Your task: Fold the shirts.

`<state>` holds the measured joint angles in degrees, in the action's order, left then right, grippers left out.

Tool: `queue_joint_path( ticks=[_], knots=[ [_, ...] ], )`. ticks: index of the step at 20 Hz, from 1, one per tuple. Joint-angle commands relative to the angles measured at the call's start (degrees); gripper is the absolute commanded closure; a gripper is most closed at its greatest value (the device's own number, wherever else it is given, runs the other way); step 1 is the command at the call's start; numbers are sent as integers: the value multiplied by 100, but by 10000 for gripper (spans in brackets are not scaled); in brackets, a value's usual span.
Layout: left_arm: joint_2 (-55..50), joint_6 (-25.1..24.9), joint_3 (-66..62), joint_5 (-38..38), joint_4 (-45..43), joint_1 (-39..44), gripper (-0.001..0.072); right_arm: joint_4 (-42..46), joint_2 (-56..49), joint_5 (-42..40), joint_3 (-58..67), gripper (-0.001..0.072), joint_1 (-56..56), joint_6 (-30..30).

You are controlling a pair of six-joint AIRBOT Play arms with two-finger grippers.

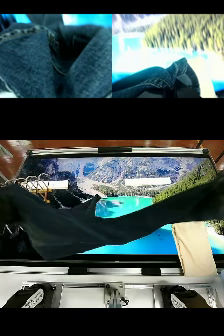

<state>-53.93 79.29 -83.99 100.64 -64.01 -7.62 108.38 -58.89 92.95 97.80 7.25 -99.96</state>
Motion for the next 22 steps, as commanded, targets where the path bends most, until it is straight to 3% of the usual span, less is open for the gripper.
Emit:
queue_joint_path(
  ticks=[1,4,8,12,16,17,18,19,20,21,22],
  knots=[
    [-13,-170,1460,402,-404,2,625,-2,-398,540,-911,617,-4,393],
    [-175,-254,1849,44,-1567,2,626,0,-975,313,-914,617,-7,413],
    [-1266,-286,1978,-415,-1681,15,625,-236,-2291,-105,-905,618,-120,555],
    [-2192,-144,1808,-1722,-1681,13,625,-1582,-3410,-726,-894,618,-953,234],
    [-2371,96,1624,-2977,-1272,13,625,-3263,-3545,-2605,-894,617,-1646,-98],
    [-2374,94,1622,-3099,-1040,13,623,-3665,-3547,-2970,-894,581,-1692,-90],
    [-2376,92,1620,-3154,-837,13,551,-4006,-3545,-3252,-894,355,-1690,-70],
    [-2371,96,1613,-3161,-782,13,310,-4339,-3545,-3390,-894,162,-1687,168],
    [-2371,94,1565,-3058,-800,11,86,-4662,-3539,-3418,-890,154,-1683,463],
    [-2369,94,1475,-2872,-826,-20,41,-4741,-3528,-3344,-844,154,-1692,542],
    [-2369,92,1340,-2592,-848,-79,41,-4671,-3471,-3230,-776,154,-1709,553]
  ],
)
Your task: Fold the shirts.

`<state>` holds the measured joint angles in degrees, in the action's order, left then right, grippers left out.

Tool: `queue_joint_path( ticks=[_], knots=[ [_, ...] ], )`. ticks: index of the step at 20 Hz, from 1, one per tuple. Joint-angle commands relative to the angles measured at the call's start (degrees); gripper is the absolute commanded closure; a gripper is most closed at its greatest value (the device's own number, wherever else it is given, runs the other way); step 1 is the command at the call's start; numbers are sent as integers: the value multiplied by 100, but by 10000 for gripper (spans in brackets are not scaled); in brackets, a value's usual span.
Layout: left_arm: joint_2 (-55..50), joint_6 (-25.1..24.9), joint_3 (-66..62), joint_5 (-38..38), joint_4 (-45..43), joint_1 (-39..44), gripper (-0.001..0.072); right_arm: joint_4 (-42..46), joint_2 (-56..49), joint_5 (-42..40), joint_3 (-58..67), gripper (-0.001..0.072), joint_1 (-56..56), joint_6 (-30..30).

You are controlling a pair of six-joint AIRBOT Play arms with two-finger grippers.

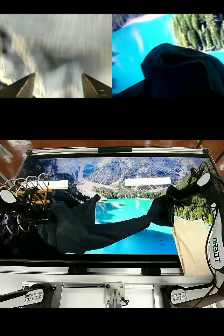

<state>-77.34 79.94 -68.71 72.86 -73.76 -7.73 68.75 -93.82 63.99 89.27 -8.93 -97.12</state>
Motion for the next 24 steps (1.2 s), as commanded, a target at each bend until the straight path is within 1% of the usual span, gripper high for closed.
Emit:
queue_joint_path(
  ticks=[1,3,5,7,8,9,10,13,15,21,23,24],
  knots=[
    [-20,26,-339,448,85,-149,41,-605,107,-227,127,154,-107,271],
    [22,31,-566,765,39,-328,41,-245,348,50,199,154,-188,271],
    [120,35,-623,721,48,-411,41,199,590,396,208,154,-245,271],
    [133,79,-623,505,46,-398,39,601,728,732,208,151,-236,304],
    [111,90,-623,332,33,-407,32,588,732,863,208,48,-234,343],
    [87,92,-623,90,-70,-409,23,590,730,922,208,34,-232,367],
    [50,98,-623,-160,-199,-409,-11,588,730,907,208,35,-232,365],
    [-175,87,-627,-833,-452,-402,-12,592,688,756,208,35,-232,354],
    [-435,92,-629,-1239,-428,-387,-12,575,597,734,205,35,-232,330],
    [-1386,66,-629,-1674,-433,-229,-12,570,326,719,201,34,-232,332],
    [-1515,-85,-629,-1939,-457,-149,-12,555,291,719,201,35,-232,334],
    [-1534,-81,-629,-2118,-511,-127,-11,551,280,721,201,35,-232,337]
  ],
)
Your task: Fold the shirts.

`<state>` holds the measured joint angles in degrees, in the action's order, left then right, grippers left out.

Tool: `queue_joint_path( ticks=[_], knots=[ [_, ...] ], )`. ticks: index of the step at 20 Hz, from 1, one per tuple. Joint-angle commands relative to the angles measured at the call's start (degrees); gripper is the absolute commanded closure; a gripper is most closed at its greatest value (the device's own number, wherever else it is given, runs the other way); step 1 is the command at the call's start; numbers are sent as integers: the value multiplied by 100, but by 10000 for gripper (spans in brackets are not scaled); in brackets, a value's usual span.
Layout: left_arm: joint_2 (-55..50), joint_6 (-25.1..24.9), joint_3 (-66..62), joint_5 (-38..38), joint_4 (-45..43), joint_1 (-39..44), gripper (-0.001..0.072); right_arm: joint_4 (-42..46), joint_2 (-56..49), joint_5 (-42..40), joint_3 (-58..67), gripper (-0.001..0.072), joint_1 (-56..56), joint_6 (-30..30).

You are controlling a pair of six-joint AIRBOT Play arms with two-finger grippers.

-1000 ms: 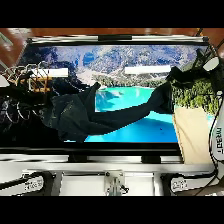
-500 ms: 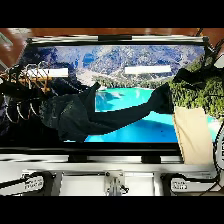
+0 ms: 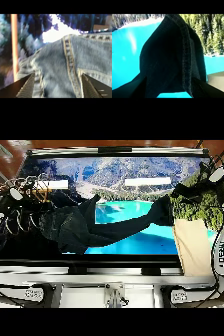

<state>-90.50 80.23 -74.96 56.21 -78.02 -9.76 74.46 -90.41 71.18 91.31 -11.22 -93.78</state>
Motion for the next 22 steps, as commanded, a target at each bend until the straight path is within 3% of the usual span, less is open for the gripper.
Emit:
queue_joint_path(
  ticks=[1,8,19,20,22],
  knots=[
    [-219,-107,-4,-627,-216,85,-11,-17,-70,0,-2,35,-2,2],
    [-225,-109,-7,-433,-798,85,-11,-66,-133,4,-2,35,-2,0],
    [-603,-48,-4,-490,-544,302,4,-177,-133,-63,-2,35,-2,-11],
    [-636,-46,-4,-487,-461,319,119,-229,-133,-94,-2,35,-2,-11],
    [-640,-44,-7,-476,-424,330,418,-232,-133,-140,-2,35,-2,-9]
  ],
)
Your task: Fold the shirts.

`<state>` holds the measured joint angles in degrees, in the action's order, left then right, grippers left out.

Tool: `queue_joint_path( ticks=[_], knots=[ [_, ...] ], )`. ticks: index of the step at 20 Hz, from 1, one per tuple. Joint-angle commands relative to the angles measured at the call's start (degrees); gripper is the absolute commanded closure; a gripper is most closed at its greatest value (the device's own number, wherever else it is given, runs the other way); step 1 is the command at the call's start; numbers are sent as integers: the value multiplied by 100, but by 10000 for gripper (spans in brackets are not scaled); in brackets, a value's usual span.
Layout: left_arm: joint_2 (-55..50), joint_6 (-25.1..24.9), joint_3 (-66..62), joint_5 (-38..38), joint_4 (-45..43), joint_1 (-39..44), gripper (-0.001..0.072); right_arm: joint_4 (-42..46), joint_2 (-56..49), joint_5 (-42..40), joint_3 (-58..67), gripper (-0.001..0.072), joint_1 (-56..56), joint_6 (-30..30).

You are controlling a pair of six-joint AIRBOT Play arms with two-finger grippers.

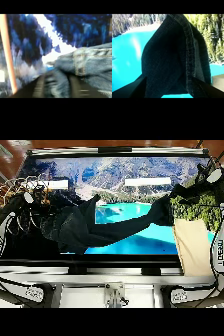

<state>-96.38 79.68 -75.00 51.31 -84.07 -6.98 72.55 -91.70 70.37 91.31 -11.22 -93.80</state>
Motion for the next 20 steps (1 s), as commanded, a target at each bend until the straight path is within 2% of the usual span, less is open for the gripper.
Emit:
queue_joint_path(
  ticks=[1,2,7,11,13,16,20],
  knots=[
    [-42,9,-4,24,181,52,532,-28,-4,-72,-2,35,-2,-7],
    [-35,9,-33,85,179,52,624,-22,-4,-92,-2,35,-2,-9],
    [151,4,-503,203,179,63,625,249,-229,-221,0,35,299,-46],
    [470,-15,-752,195,179,63,625,1856,-492,-920,0,35,726,-730],
    [619,-15,-752,162,179,66,625,2243,-566,-1231,0,35,717,-1023],
    [780,-15,-752,164,179,105,625,1947,-763,-1928,0,35,501,-1244],
    [820,-13,-752,157,177,278,625,859,-1193,-2575,0,35,426,-942]
  ],
)
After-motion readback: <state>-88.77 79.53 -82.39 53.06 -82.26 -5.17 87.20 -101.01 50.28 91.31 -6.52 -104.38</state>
